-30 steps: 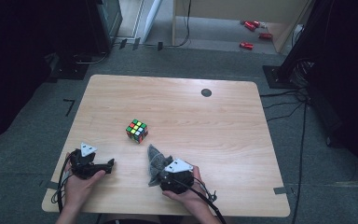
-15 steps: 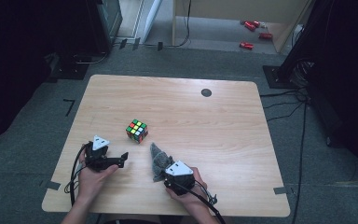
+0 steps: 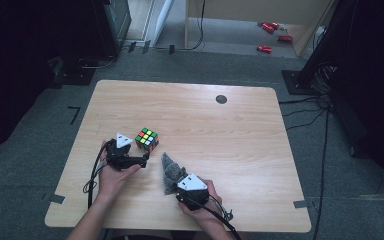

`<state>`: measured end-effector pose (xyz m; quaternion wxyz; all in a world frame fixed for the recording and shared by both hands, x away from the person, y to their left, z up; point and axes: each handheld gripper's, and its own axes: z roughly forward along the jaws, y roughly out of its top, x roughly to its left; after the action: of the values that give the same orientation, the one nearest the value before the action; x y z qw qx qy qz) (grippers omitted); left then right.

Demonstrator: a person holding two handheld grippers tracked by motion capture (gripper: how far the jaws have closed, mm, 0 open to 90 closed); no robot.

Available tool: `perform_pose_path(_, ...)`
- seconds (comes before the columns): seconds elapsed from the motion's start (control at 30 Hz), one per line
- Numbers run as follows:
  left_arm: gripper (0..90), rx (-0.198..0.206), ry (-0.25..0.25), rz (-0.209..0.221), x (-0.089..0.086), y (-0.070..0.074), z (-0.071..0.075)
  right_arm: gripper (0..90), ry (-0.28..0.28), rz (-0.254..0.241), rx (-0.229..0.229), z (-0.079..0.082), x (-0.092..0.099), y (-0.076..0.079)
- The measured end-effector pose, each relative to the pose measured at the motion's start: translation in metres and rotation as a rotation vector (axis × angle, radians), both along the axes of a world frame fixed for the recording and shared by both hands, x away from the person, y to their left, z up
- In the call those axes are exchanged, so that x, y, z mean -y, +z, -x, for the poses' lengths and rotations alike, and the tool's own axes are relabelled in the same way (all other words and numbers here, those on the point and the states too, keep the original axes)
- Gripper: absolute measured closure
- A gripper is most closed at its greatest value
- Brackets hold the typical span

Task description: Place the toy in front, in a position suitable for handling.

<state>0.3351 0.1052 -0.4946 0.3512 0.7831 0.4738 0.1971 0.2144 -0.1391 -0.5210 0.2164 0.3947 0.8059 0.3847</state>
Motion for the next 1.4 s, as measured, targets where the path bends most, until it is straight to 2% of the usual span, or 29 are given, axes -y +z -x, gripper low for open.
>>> perform_pose_path(0.43,0.6,-0.050,0.016,-0.075,0.020,-0.015,-0.027,62.5,0.004,-0.005,0.010,0.000,0.000,0.000)
perform_pose_path(0.53,8.0,-0.033,0.036,-0.105,0.025,-0.016,-0.029,62.1,0.004,-0.005,0.011,0.000,0.000,0.000)
perform_pose_path(0.6,9.7,-0.033,0.051,-0.120,0.028,-0.017,-0.032,62.2,0.004,-0.006,0.010,0.000,0.000,0.000)
perform_pose_path(0.63,13.5,-0.032,0.054,-0.118,0.029,-0.018,-0.032,62.3,0.004,-0.010,0.006,0.000,0.001,0.000)
perform_pose_path(0.77,15.3,-0.022,0.036,-0.094,0.031,-0.020,-0.033,62.4,0.003,-0.010,0.004,0.000,0.001,0.000)
perform_pose_path(0.8,20.8,-0.018,0.032,-0.090,0.031,-0.020,-0.033,62.4,0.002,-0.010,0.006,0.000,0.000,0.000)
perform_pose_path(0.83,20.8,-0.009,0.027,-0.085,0.031,-0.020,-0.033,62.4,0.002,-0.010,0.006,0.000,0.000,0.000)
perform_pose_path(0.9,31.1,0.000,0.025,-0.080,0.032,-0.019,-0.033,62.4,0.002,-0.010,0.008,0.000,0.000,0.000)
perform_pose_path(0.93,33.3,0.001,0.023,-0.080,0.032,-0.019,-0.033,62.4,0.001,-0.013,0.004,0.000,0.001,0.000)
perform_pose_path(1.07,33.6,0.006,0.012,-0.087,0.031,-0.018,-0.030,62.5,0.002,-0.022,0.002,0.000,0.002,0.000)
perform_pose_path(1.27,34.2,0.034,0.001,-0.004,0.026,-0.009,-0.016,63.2,0.009,-0.065,-0.002,0.000,0.008,0.004)
perform_pose_path(1.33,34.2,0.049,-0.011,0.027,0.026,-0.003,-0.010,63.3,0.009,-0.074,-0.005,-0.001,0.009,0.005)
perform_pose_path(1.4,34.2,0.053,-0.044,0.039,0.027,0.002,-0.002,63.3,0.002,-0.087,-0.010,-0.003,0.013,0.006)
